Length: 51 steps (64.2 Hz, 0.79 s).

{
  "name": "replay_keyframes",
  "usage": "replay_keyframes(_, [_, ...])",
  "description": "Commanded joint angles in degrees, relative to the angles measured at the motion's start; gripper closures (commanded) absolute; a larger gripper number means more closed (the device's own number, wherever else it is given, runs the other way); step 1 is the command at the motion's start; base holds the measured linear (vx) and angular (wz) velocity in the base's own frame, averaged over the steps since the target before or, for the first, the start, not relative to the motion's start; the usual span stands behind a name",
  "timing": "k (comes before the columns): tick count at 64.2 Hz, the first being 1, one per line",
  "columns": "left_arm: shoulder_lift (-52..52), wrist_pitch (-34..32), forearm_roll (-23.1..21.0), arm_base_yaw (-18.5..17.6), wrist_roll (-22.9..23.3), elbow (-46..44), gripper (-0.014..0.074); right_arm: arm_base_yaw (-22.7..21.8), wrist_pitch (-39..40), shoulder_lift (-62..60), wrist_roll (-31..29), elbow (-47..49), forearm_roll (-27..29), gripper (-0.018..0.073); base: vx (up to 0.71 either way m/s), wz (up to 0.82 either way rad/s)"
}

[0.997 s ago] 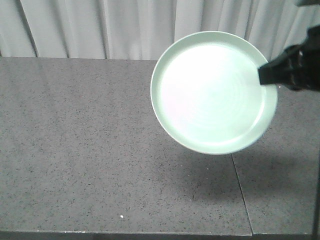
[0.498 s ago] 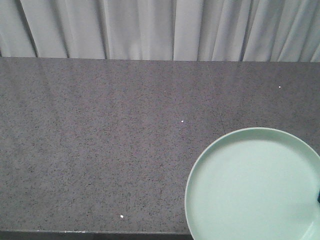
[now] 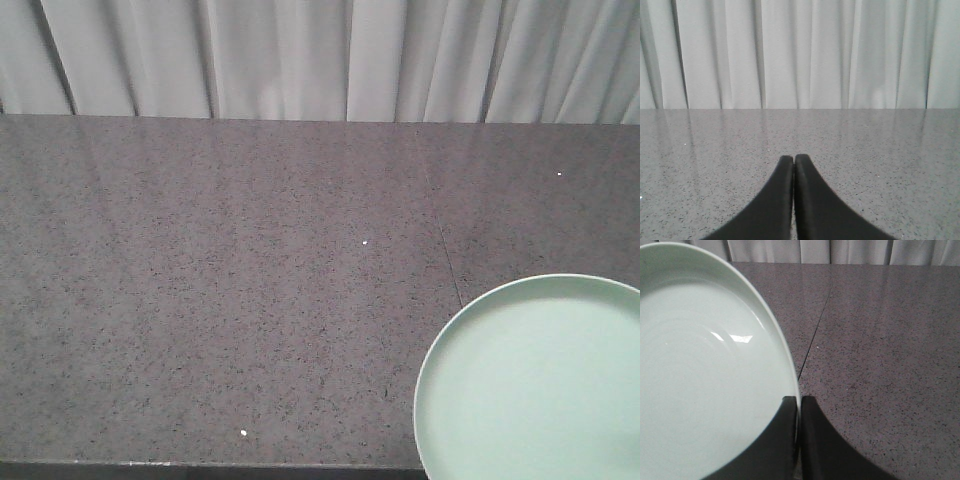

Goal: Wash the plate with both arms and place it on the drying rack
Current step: 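Hold the plate raised in the right gripper beside the robot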

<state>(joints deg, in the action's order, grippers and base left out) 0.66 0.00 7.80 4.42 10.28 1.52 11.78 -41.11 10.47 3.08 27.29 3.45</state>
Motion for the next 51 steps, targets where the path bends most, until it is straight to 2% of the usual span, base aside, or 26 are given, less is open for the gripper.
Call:
replay_keyframes(1, [0.88,-3.76,-0.21,0.03,0.15,0.85,0.0602,-0.22,4.21,0.67,0.12,1.45,-0.28,0.0564,0.00,0.00])
replay_keyframes(51, [0.88,-3.76,-0.21,0.03,0.15,0.85,0.0602,-0.22,4.21,0.67,0.12,1.45,-0.20,0.0564,0.00,0.00])
